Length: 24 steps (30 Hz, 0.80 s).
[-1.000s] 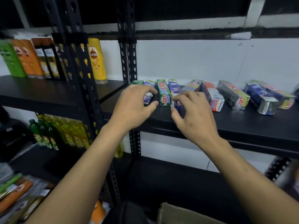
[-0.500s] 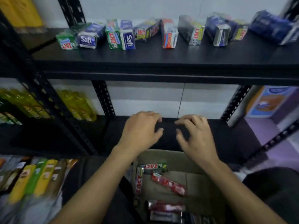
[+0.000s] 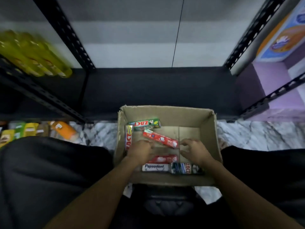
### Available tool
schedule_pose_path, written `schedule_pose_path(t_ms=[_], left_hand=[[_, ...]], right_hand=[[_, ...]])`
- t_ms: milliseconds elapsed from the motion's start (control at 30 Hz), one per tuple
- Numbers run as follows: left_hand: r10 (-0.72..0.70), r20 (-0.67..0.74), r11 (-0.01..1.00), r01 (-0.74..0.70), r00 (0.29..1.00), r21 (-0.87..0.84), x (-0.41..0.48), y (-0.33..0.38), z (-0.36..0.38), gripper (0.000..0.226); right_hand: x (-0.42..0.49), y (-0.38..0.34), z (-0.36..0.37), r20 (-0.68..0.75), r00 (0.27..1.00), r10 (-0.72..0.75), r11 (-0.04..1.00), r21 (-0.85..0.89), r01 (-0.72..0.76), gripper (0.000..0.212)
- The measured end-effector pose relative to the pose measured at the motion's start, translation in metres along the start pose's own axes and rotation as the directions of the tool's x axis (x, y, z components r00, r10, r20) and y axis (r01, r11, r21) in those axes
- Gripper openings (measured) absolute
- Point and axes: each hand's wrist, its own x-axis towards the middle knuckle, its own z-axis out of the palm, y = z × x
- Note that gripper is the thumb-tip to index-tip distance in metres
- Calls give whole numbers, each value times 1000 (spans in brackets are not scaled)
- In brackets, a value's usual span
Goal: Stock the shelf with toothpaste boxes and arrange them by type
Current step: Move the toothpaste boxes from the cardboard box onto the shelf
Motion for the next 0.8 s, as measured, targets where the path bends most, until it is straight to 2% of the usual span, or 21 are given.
schedule_pose_path(t_ms=[100, 200, 400, 567, 667, 800], left_hand=[[-44, 94, 994, 53, 995, -92, 11, -14, 37, 46], [-85, 103, 986, 98, 991, -135, 25, -21, 65, 55], [-137, 72, 968, 149, 988, -202, 48, -35, 100, 57], [-236, 171, 892, 283, 957, -352, 54, -54, 120, 61], [-277, 187, 844, 332, 942, -421, 58, -53, 123, 53], [-303, 198, 828, 361, 932, -429, 66, -56, 119, 44]], right_hand=[[3, 18, 21, 173, 978, 115, 993, 3, -117, 43], [12, 28, 32, 262, 950, 170, 982, 30, -184, 37], [49, 31, 40, 260, 947, 190, 970, 100, -222, 42], [80, 26, 37, 224, 969, 105, 990, 65, -122, 45], [99, 25, 40, 214, 974, 75, 993, 72, -92, 49], [123, 29, 57, 221, 970, 101, 991, 60, -117, 60]])
